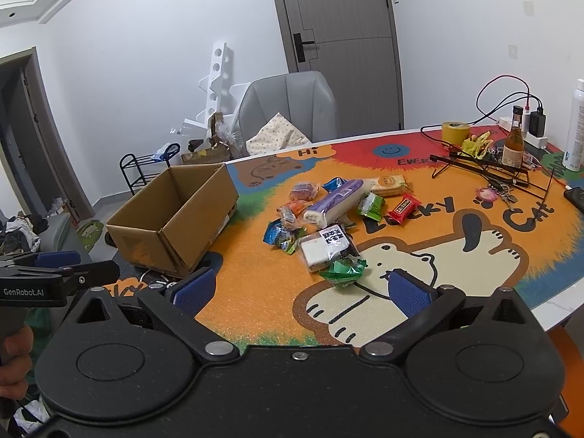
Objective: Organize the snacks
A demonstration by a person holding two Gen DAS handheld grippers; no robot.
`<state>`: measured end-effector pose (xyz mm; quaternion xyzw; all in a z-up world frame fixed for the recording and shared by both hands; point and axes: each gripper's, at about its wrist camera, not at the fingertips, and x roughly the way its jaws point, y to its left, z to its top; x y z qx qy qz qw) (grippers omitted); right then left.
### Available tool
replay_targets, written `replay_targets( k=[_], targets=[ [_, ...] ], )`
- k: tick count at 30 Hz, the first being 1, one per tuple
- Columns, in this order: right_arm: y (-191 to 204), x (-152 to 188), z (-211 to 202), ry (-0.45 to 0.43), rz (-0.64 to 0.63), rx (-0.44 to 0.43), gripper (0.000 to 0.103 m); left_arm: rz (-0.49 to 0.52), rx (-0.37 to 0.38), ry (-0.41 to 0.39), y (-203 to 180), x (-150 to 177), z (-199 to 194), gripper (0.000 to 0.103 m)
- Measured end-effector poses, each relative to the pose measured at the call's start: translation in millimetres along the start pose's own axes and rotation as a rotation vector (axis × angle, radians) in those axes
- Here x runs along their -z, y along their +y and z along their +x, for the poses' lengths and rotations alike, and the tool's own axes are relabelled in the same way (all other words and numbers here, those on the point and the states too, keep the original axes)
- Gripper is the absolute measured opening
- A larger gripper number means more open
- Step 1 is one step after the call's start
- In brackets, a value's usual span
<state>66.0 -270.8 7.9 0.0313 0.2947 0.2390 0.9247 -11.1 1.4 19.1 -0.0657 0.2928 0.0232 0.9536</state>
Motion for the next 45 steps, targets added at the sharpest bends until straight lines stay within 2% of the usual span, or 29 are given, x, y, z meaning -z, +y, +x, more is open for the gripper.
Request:
replay_targets(
  k=[20, 24, 27, 38, 42, 45],
  targets=[
    [-3, 2, 3, 0.002, 0.01, 0.004, 0.103, 0.014, 0.014, 0.01, -3, 2, 4, 0.103],
    [-8, 5, 9, 0.005, 0.017, -0.004, 0.103, 0.048, -0.012, 0.01, -8, 4, 10, 0.103],
    [-13, 9, 18, 0.02, 0.023, 0.008, 0.103, 0.017, 0.04, 0.027, -8, 3, 16, 0.103],
    [-41, 22, 58, 0.07, 0.069, 0.003, 0.103, 0.021, 0.074, 0.073, -19, 3, 59, 0.102],
    [-48, 24, 74, 0.068, 0.081, -0.003, 0.103, 0.0, 0.103, 0.058, -20, 1, 73, 0.102],
    [-53, 25, 85, 0.066, 0.09, -0.009, 0.098, 0.002, 0.1, 0.054, -23, -2, 85, 0.101]
  ],
)
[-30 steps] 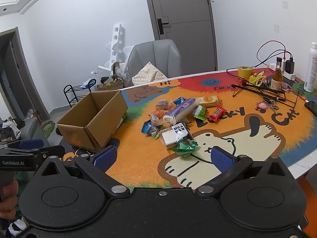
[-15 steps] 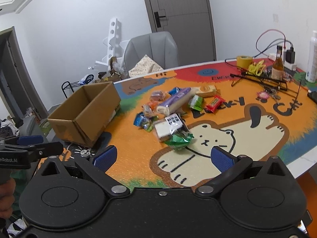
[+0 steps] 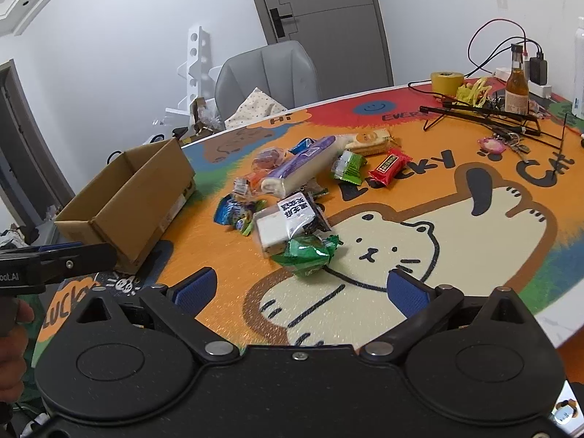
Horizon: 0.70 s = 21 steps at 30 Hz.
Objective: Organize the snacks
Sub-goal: 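Lower the right gripper onto the green wrapped candy while the left approaches the white rice-cake pack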
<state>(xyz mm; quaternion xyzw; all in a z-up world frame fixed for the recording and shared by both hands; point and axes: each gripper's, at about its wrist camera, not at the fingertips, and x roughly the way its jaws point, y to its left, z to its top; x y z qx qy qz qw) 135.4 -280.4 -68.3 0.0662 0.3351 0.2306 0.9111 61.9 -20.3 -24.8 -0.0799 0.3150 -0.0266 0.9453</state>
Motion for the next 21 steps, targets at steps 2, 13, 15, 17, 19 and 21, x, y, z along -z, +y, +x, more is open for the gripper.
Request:
replay_targets(
  k=[2, 13, 15, 17, 19, 21],
  targets=[
    [-3, -1, 8, 0.009, 0.008, -0.011, 0.09, -0.01, 0.005, 0.004, 0, -2, 9, 0.101],
    [-11, -6, 46, 0.05, 0.048, -0.051, 0.08, -0.014, 0.036, 0.04, -4, -9, 51, 0.089],
    [-11, -8, 53, 0.057, 0.053, -0.059, 0.08, -0.014, 0.038, 0.051, -5, -9, 57, 0.087],
    [-11, -9, 60, 0.064, 0.056, -0.066, 0.079, -0.011, 0.038, 0.061, -6, -10, 63, 0.085],
    [-11, -11, 67, 0.072, 0.056, -0.066, 0.075, -0.011, 0.035, 0.07, -6, -12, 69, 0.084],
    [-13, -11, 75, 0.086, 0.061, -0.062, 0.066, -0.013, 0.033, 0.078, -6, -13, 74, 0.084]
  ],
)
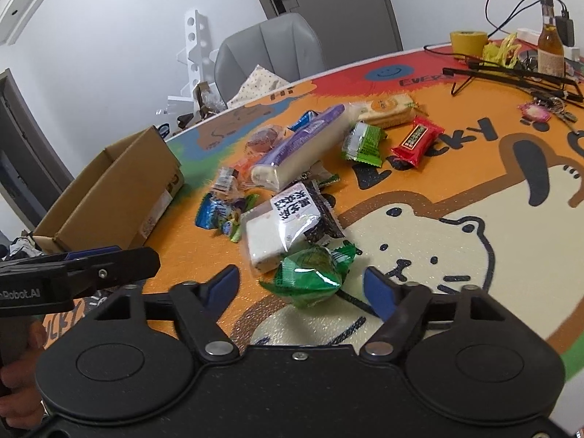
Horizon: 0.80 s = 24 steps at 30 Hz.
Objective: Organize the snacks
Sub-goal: 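Lower the right gripper onto the green wrapped candy while the left approaches the white rice-cake pack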
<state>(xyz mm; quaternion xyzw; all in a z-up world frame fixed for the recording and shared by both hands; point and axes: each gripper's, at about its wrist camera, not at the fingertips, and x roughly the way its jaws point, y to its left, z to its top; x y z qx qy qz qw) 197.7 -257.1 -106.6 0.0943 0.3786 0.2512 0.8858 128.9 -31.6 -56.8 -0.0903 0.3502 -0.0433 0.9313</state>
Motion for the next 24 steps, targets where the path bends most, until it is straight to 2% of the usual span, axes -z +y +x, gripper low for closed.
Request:
replay_targets(
  k=[2, 5, 14, 22, 24],
  targets=[
    [-4, -1, 6, 0.017, 0.012, 0.006, 0.047, -0.001, -0.001, 0.008, -1, -2, 5, 0.084],
    [-9, -3, 6, 0.02, 0.006, 0.008, 0.035, -0.002, -0.001, 0.019, -2, -5, 12, 0.084],
    [-30, -5, -2, 0.003, 0.038, 0.023, 0.034, 0.034, 0.017, 0.052, -22, -13, 39, 0.084],
    [-52, -8, -10, -0.013, 0.081, 0.049, 0.034, 0.084, 0.025, 0.04, -40, -19, 55, 0.084],
    [-56, -8, -11, -0.016, 0.087, 0.05, 0.034, 0.098, 0.03, 0.04, -45, -21, 60, 0.08]
  ],
)
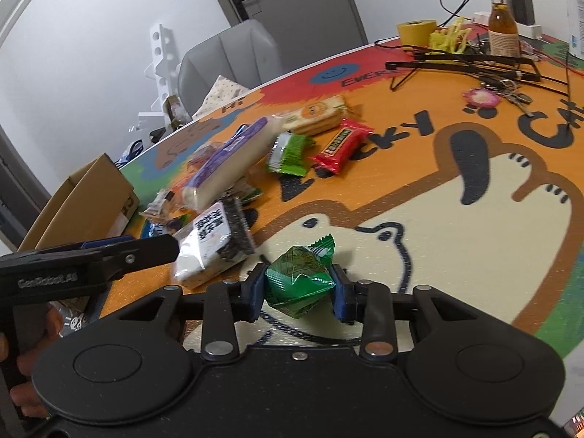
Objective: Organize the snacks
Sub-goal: 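Lower the right gripper onto the green wrapped candy while the left approaches the white rice-cake pack, then close the right gripper on the green candy while the left grasps the white rice-cake pack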
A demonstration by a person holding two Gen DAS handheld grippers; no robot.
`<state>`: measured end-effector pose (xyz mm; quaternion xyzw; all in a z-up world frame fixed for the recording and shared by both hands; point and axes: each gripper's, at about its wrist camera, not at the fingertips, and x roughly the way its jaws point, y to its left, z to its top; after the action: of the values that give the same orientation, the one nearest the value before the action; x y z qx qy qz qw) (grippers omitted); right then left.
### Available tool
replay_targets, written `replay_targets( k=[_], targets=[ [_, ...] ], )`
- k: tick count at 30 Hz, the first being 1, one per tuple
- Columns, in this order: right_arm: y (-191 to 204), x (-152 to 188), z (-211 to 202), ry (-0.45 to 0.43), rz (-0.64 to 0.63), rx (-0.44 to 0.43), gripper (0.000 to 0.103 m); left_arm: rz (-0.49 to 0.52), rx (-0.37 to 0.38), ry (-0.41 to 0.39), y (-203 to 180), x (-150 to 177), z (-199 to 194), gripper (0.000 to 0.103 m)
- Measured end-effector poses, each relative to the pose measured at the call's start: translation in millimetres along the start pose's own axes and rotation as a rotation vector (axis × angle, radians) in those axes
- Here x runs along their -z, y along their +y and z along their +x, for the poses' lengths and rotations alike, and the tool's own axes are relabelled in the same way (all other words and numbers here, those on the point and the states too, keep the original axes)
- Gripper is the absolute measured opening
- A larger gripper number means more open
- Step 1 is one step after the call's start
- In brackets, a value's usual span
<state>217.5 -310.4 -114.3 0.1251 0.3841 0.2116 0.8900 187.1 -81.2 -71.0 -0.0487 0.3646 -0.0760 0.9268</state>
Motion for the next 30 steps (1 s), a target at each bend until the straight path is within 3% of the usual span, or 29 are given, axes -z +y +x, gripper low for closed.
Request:
replay_targets(
  k=[3, 13, 21, 26, 30],
  targets=[
    [-5, 0, -1, -0.003, 0.009, -0.003, 0.034, 0.028, 0.005, 0.012, -7, -4, 10, 0.075],
    [-11, 0, -4, -0.007, 0.021, -0.006, 0.035, 0.081, 0.025, 0.018, -19, -14, 38, 0.075],
    [-11, -1, -3, -0.01, 0.021, 0.001, 0.035, 0.117, 0.047, 0.066, -24, -3, 45, 0.075],
    [-4, 0, -2, -0.01, -0.002, 0.027, 0.039, 0.134, 0.014, 0.093, -28, 6, 49, 0.075],
    [3, -1, 0, -0.011, -0.018, 0.044, 0.042, 0.149, -0.013, 0.082, -29, 9, 46, 0.064]
  ],
)
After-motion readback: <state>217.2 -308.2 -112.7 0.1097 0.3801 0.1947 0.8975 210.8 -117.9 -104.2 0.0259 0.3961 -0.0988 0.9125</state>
